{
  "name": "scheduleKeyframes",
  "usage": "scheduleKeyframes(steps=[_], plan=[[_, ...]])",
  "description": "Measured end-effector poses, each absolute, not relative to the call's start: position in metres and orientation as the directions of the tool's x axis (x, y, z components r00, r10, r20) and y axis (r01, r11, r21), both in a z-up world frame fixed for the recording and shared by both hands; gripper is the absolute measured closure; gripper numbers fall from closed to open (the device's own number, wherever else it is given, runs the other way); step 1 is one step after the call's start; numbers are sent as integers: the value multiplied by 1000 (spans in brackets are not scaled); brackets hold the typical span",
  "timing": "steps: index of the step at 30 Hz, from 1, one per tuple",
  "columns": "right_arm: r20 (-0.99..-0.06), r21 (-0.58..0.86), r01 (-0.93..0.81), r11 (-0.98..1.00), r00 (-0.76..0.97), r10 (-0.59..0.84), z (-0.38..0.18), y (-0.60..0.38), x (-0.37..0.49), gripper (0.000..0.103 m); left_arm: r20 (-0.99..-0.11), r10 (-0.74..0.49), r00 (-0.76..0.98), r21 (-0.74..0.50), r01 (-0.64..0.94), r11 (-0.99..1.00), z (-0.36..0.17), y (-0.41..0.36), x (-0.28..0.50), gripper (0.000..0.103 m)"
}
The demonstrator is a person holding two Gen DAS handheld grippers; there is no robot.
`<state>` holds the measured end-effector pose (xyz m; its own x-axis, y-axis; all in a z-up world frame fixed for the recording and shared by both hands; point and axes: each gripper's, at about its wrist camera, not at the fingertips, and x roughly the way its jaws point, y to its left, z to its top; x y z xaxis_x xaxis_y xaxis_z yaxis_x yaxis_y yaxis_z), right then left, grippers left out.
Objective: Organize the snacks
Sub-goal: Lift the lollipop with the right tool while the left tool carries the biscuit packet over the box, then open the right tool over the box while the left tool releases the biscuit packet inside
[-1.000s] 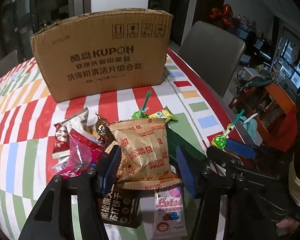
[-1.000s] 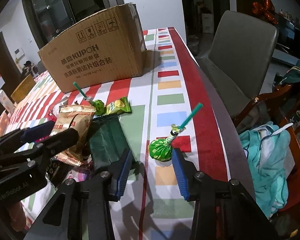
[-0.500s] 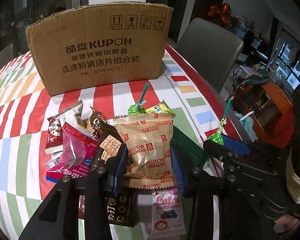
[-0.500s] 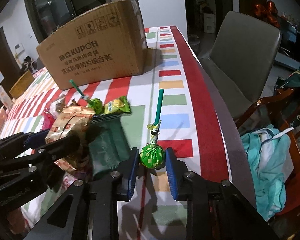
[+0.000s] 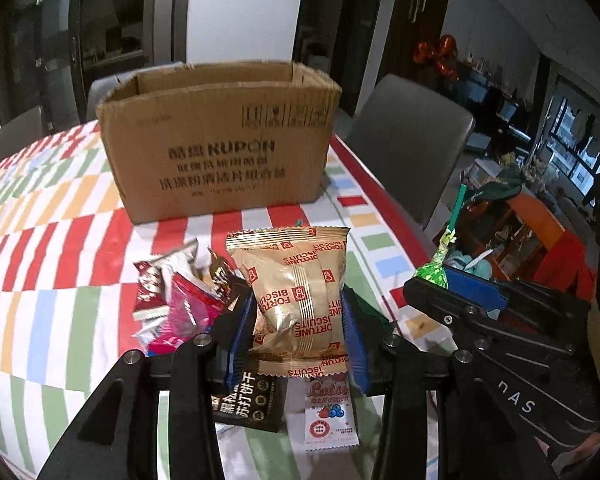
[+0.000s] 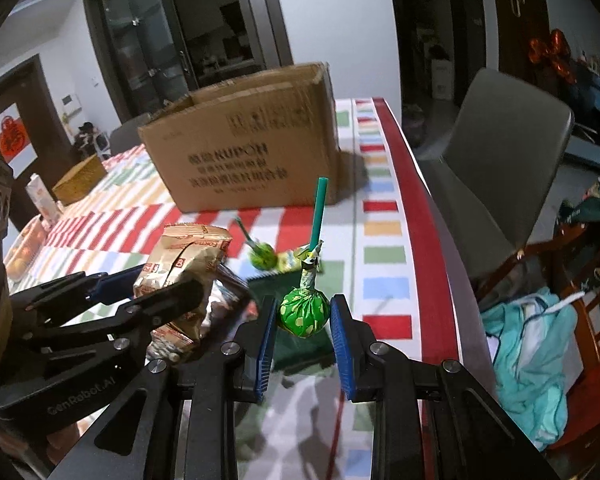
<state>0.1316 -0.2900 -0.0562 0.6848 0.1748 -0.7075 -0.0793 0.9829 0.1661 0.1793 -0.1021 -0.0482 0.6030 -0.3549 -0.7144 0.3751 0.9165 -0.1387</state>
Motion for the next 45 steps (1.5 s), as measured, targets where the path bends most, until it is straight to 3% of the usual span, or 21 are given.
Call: scheduleKeyframes(steps=[14, 25, 34, 45], plan=[[-562, 156, -174, 972, 794, 232, 17, -264, 148, 75, -577, -326, 749, -76, 348, 934, 16, -75, 184, 61], [-491, 91, -179, 980, 848, 200, 59, -244, 193, 75, -561, -271, 782, -36, 304, 952, 47, -53, 233, 61], [-536, 64, -214, 975, 817, 214, 78, -234, 250, 75, -585, -236, 776, 9, 297, 955, 63, -49, 274, 61], [-665, 83, -218, 972, 715, 217, 66, -233, 325, 75, -679, -232, 696, -18, 300, 954, 58, -50, 351, 61]])
